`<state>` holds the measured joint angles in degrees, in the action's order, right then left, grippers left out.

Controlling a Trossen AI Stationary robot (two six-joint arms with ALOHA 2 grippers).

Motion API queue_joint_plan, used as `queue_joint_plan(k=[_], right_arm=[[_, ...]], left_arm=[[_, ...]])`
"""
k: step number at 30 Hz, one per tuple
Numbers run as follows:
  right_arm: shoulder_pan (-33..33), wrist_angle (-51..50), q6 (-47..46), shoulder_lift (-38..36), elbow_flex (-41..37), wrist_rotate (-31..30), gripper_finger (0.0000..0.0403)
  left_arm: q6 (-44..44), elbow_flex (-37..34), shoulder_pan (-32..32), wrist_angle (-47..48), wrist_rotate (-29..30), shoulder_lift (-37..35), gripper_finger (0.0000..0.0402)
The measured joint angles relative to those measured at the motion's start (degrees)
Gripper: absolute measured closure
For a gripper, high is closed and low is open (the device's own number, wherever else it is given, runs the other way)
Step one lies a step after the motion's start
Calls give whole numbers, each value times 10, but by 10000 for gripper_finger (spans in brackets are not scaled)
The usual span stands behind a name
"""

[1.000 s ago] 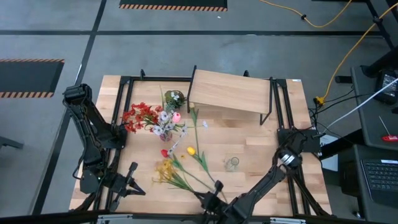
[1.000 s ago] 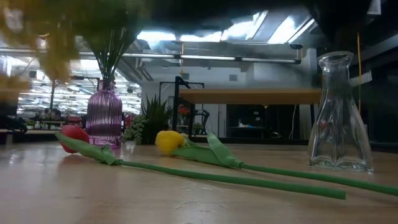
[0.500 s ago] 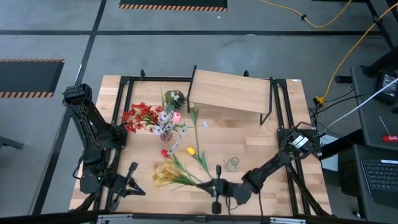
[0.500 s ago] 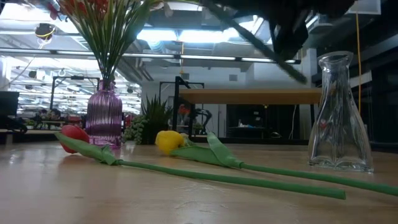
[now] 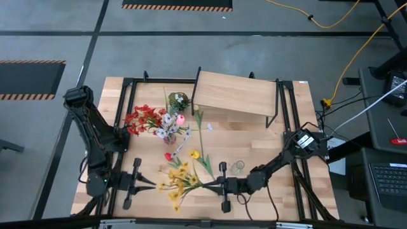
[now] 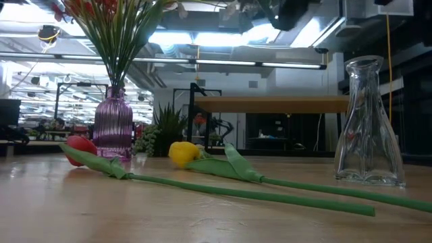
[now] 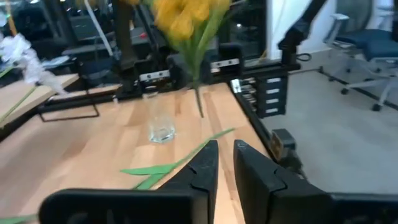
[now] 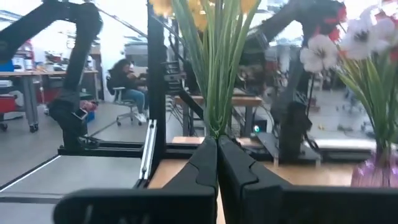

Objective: Pick and place flowers into a vace then onto a shelf
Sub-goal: Put the yellow flowers into the transparent vase

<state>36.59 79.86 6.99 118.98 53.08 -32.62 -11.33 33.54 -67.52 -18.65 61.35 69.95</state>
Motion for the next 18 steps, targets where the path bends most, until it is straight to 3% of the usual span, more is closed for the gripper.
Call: queue_joint_plan(k=[4, 9, 18], right_arm=[[-23, 22, 28, 0, 0, 51, 403], [-43, 36, 63, -5, 0, 66, 403], [-48, 39, 128, -28, 0, 102, 403]], left_arm=[[-14, 0, 45, 0, -23, 0, 328], [13, 0, 106, -18, -52, 1, 288], [123, 0, 206, -183, -157, 8, 237]])
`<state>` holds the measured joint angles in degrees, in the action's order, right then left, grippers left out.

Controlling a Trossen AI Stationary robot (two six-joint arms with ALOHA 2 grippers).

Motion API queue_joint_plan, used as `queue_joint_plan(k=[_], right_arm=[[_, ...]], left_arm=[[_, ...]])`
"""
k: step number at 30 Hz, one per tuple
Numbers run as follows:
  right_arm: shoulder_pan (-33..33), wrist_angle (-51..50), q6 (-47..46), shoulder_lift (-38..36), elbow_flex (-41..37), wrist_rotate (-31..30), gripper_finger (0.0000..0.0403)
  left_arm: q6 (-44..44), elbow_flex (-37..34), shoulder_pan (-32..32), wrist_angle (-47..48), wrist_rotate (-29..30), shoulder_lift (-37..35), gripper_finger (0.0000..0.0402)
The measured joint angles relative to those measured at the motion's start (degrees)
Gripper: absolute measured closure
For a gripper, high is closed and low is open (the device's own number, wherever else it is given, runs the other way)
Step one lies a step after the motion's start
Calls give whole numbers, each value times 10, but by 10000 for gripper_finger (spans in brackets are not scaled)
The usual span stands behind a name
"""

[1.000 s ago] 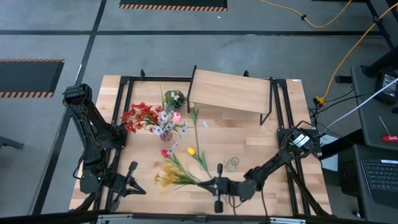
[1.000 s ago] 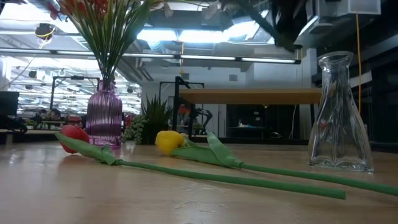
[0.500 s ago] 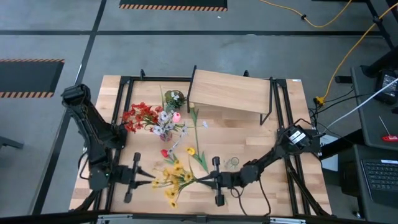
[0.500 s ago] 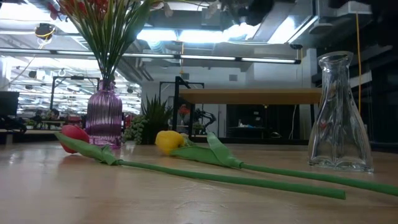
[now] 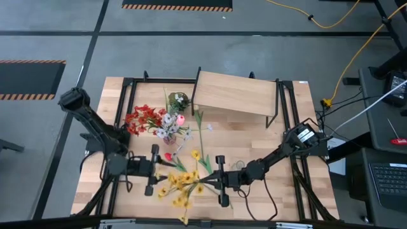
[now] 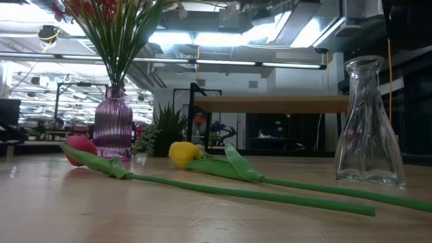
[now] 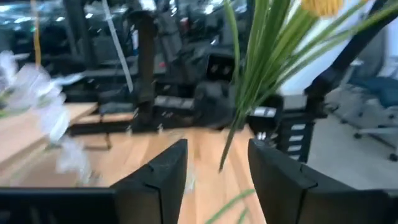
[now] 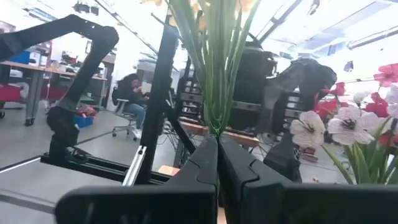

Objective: Pick and place flowers into a vace then onto a shelf
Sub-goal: Put the yellow flowers into the transparent vase

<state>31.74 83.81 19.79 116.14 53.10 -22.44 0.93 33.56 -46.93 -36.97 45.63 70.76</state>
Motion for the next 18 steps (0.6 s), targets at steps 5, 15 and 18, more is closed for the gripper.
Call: queue_joint_plan(k=[5, 15, 18], right_arm=[[-10, 13, 7, 0, 0, -1, 403], [-10, 59, 35, 0, 0, 3, 403], [-12, 64, 46, 0, 2, 3, 403]], left_arm=[[53, 0, 51, -99, -115, 39, 238], [52, 0, 107, -203, -173, 126, 249], [44, 0, 117, -227, -179, 147, 247]])
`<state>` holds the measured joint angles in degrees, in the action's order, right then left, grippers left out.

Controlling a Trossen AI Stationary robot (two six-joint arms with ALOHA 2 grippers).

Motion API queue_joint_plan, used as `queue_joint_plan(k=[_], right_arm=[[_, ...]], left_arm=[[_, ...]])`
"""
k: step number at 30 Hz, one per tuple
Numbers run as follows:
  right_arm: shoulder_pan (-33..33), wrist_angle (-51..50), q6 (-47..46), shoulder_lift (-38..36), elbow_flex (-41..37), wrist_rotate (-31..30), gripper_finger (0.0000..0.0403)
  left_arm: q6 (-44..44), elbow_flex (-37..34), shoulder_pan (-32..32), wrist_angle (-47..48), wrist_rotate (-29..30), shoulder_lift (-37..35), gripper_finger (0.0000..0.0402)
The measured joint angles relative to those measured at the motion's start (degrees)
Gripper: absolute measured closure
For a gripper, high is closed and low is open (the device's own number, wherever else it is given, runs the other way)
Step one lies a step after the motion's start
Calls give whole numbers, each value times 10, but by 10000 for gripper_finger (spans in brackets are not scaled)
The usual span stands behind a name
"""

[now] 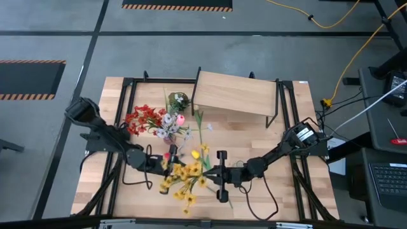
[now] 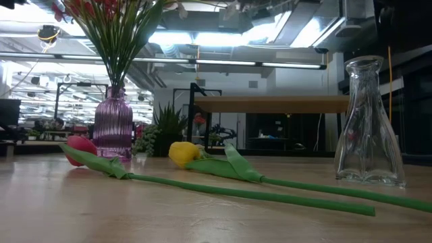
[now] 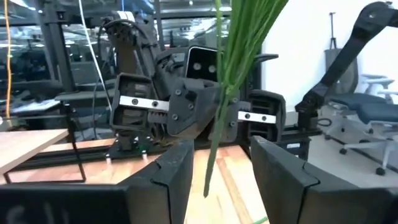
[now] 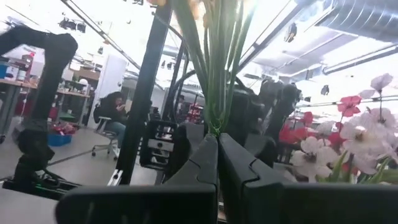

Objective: Pick and place flowers into a vace then onto a shelf
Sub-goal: Put the yellow flowers into the transparent vase

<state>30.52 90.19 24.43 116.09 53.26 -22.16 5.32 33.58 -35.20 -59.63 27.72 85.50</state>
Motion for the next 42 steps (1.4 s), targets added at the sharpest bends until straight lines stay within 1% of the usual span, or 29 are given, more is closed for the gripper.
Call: queue_joint_plan(k=[4, 7, 14, 16, 20, 26, 30, 32, 34, 42], right_arm=[[-1, 0, 15, 0, 19, 3, 403], [-6, -1, 17, 0, 29, 29, 403], [-23, -2, 13, 0, 32, 40, 403], [-28, -2, 10, 0, 32, 48, 403], [-38, -1, -21, 0, 32, 87, 403], [-41, -1, -31, 0, 33, 92, 403], [-39, -3, -27, 0, 38, 93, 403], [-36, -3, -20, 0, 38, 93, 403], [-32, -3, -16, 1, 38, 93, 403], [-33, -3, -16, 1, 38, 94, 403]], left_arm=[[-10, 0, 15, -37, -32, 24, 248], [-22, 0, 26, -63, -54, 38, 249], [-43, 20, 39, -67, -96, 56, 248], [-45, 27, 39, -64, -98, 65, 250], [-32, 39, 41, -63, -97, 78, 251], [-31, 44, 50, -61, -91, 82, 250], [-18, 44, 52, -62, -42, 82, 252], [-10, 44, 51, -61, -29, 82, 251], [-9, 44, 50, -62, -32, 82, 250], [-17, 44, 51, -62, -75, 82, 253]])
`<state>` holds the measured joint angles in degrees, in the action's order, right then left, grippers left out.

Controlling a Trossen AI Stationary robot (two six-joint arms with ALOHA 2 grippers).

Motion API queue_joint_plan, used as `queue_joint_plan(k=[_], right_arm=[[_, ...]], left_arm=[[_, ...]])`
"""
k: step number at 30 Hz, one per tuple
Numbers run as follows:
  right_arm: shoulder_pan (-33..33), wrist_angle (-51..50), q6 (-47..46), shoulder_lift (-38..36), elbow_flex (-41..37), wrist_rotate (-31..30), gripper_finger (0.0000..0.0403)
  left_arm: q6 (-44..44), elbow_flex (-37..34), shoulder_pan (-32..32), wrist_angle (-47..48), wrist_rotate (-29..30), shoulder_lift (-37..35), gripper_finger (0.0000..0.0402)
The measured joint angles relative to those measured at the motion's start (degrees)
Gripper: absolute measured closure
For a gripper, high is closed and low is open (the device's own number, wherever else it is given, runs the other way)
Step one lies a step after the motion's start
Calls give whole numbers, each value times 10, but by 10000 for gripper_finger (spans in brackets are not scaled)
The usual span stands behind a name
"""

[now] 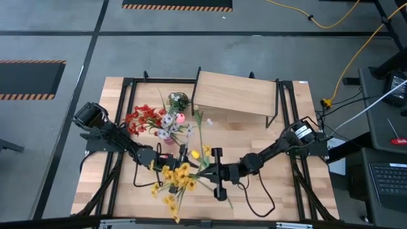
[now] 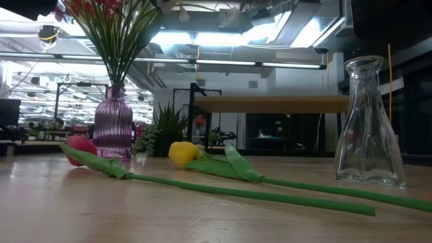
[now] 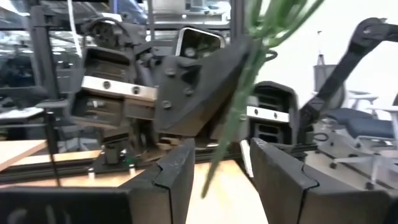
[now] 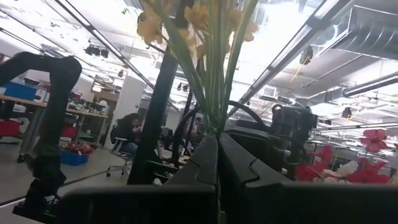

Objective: Pick and place flowers into a vace then onto a shelf
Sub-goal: Put the yellow flowers into the transparent vase

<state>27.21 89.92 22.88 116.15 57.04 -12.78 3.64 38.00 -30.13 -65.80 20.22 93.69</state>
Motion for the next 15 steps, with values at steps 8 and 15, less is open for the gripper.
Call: queue_joint_plan(k=[8, 15], right_arm=[[-11, -1, 1, 0, 15, 0, 403], [-11, -7, 0, 0, 18, 20, 403]], left_arm=[[-23, 0, 10, 0, -16, 0, 254], [-17, 0, 14, 0, -21, 0, 275]])
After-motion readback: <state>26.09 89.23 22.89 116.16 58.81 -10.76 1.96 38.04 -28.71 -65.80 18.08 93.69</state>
